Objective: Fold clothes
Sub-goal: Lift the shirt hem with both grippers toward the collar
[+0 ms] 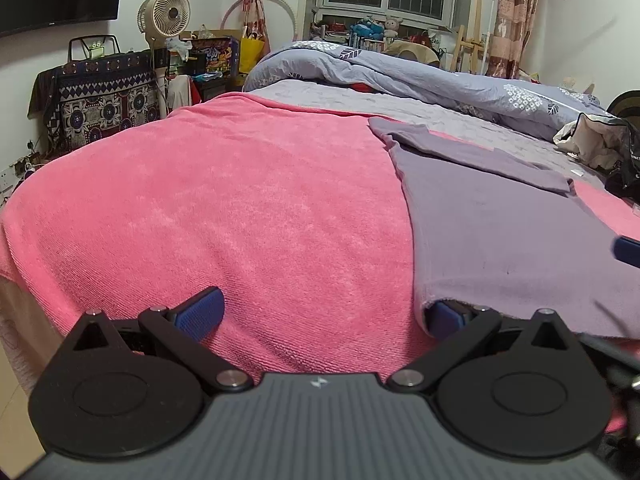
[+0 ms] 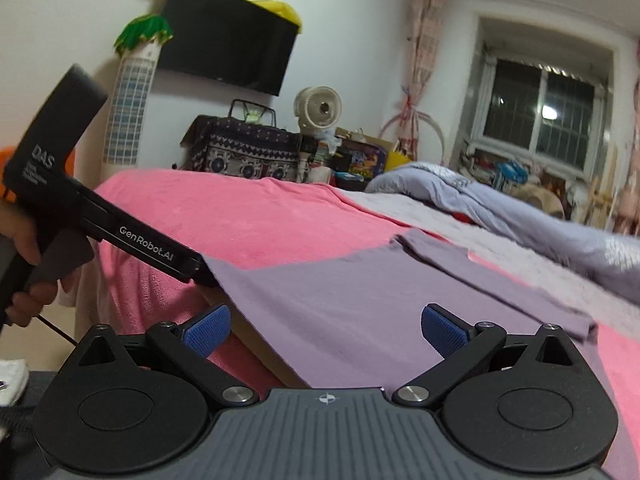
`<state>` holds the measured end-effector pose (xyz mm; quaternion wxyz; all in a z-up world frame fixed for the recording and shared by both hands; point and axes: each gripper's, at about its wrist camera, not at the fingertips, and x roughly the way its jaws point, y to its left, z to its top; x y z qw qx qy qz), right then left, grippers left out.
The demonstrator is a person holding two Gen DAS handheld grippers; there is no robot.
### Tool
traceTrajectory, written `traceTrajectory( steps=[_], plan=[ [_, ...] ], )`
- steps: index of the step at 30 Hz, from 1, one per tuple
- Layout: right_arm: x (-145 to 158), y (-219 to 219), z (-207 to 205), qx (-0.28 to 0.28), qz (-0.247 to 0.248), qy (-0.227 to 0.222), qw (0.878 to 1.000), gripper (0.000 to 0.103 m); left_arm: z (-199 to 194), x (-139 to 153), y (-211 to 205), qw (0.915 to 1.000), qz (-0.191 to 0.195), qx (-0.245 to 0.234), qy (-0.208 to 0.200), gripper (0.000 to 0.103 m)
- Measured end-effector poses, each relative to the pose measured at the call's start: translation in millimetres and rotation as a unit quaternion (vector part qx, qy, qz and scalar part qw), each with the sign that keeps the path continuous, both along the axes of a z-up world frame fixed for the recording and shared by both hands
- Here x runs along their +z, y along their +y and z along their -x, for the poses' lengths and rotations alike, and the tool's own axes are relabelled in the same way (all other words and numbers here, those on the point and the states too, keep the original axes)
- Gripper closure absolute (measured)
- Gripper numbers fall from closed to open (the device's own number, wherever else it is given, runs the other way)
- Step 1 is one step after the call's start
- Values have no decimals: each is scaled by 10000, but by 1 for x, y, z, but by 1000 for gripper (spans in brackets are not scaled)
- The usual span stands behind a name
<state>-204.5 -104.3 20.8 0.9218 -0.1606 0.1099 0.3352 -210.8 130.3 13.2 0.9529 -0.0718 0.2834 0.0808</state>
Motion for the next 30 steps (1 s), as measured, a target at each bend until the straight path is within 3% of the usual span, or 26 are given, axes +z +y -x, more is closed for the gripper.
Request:
traceTrajectory(
  steps=[5, 12, 17, 25, 30],
  plan=[
    [-5, 20, -11, -142, 234, -84, 9996, 0, 1, -1, 0, 10000, 5, -22, -28, 0],
    [-9, 20, -20, -440, 143, -137, 9988, 0, 2, -2, -2, 10000, -27, -27, -48, 0],
    [-18, 13, -23, -1028, 315, -404, 9934, 0, 3, -3, -3, 10000, -36, -43, -46, 0],
    [-39, -40, -20, -2405, 515, -772, 9662, 0, 3, -4, -4, 9999, -92, -73, -45, 0],
    [-50, -87, -18, -3378, 519, -804, 9364, 0, 3, -4, -4, 9999, -141, -87, -33, 0]
  ],
)
